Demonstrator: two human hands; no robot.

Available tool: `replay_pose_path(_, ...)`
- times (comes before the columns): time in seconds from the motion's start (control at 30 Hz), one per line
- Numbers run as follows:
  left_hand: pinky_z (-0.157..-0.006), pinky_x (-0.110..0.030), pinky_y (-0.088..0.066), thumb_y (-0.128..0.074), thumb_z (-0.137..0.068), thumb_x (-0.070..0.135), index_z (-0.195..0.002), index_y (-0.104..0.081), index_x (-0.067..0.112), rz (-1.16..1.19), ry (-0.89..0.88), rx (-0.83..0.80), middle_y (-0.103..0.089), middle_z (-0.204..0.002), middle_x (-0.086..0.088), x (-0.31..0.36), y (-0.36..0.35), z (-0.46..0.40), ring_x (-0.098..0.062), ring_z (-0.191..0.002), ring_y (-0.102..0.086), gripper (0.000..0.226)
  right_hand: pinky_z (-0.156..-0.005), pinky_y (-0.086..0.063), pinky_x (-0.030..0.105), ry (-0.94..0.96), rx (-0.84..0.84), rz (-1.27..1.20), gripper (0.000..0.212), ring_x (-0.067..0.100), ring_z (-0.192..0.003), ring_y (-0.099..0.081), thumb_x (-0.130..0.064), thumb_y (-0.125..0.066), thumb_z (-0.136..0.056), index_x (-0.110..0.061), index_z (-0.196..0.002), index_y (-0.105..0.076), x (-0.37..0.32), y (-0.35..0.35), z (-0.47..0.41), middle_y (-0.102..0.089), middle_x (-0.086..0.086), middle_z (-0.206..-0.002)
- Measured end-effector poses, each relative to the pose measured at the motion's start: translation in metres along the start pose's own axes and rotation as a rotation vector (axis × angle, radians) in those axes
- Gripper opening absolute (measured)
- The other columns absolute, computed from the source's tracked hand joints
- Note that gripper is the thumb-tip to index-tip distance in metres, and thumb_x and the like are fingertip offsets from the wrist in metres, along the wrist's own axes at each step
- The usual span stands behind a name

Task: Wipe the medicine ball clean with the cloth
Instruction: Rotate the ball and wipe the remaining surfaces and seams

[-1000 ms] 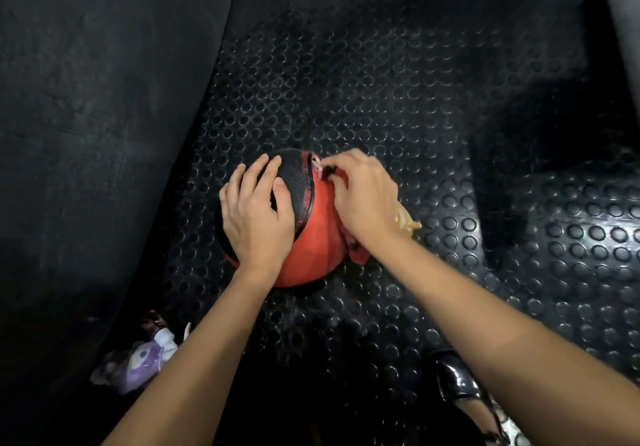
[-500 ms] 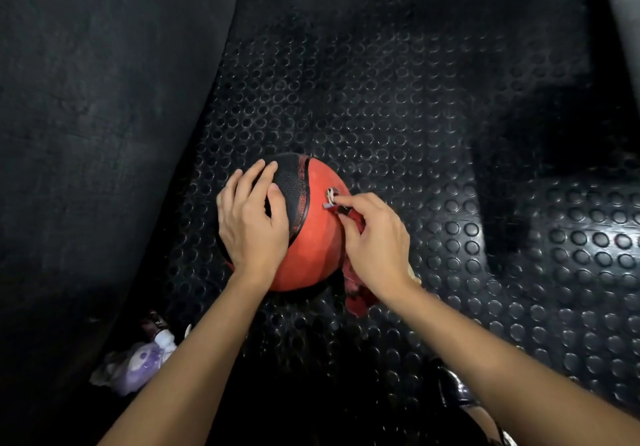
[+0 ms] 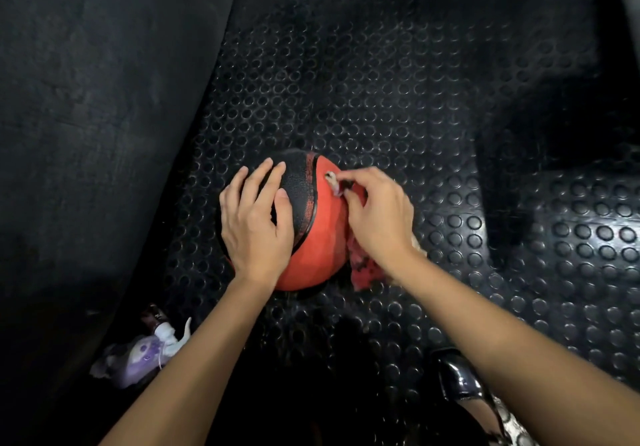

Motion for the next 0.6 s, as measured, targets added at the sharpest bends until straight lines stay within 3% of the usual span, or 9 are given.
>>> replay_pose_path(0.1,-0.112,-0.044,-0.029,-0.035,-0.095,0.030,-0.129,-0.059,0.021,-0.030,-0.014,0.000,-0.054,-0.137,0.006,0.005,-0.002,0.001,-0.022,-0.133,-0.039,0.043,-0.080,-0.044,0.031,-0.084,-0.025,0.046,0.027,0.016,-0.102,-0.059,-0.016,-0.056,-0.090,-0.035,-0.104,-0.068,0.008,-0.002,-0.023,-0.064,-0.013,-0.110)
replay_pose_path(0.3,-0.110,-0.044,-0.031,-0.036,-0.095,0.029,-0.127,-0.061,0.020,-0.037,-0.060,-0.009,-0.057,-0.135,0.005,0.010,-0.003,-0.007,-0.023,-0.131,-0.042,0.041,-0.073,-0.045,0.029,0.173,0.003,0.048,0.026,0.014,-0.094,-0.055,-0.015,-0.059,-0.088,-0.034,-0.102,-0.068,-0.038,0.008,0.026,-0.063,-0.015,-0.103)
replay_pose_path(0.47,-0.107,-0.048,-0.034,-0.038,-0.096,0.027,-0.127,-0.061,0.018,-0.058,-0.106,-0.005,-0.057,-0.134,0.003,0.019,-0.004,0.004,-0.025,-0.131,-0.042,0.040,-0.085,-0.046,0.033,-0.039,-0.125,0.102,0.028,0.019,-0.108,-0.058,-0.018,-0.055,-0.090,-0.040,-0.102,-0.067,-0.005,-0.008,-0.051,-0.065,-0.013,-0.111)
replay_pose_path(0.6,-0.104,-0.050,-0.037,-0.041,-0.095,0.023,-0.125,-0.062,0.016,-0.073,-0.167,0.002,-0.059,-0.132,0.001,0.023,-0.004,-0.002,-0.027,-0.128,-0.045,0.038,-0.081,-0.048,0.033,0.121,-0.065,0.084,0.025,0.014,-0.103,-0.057,-0.017,-0.058,-0.089,-0.036,-0.103,-0.068,-0.025,0.008,-0.005,-0.063,-0.014,-0.106)
Point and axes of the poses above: each hand's wrist, its own z-axis away from the middle knuckle, its own y-axis out of the back of the hand, x = y × z, the point moved 10 cm from there along -z, towards the middle knuckle
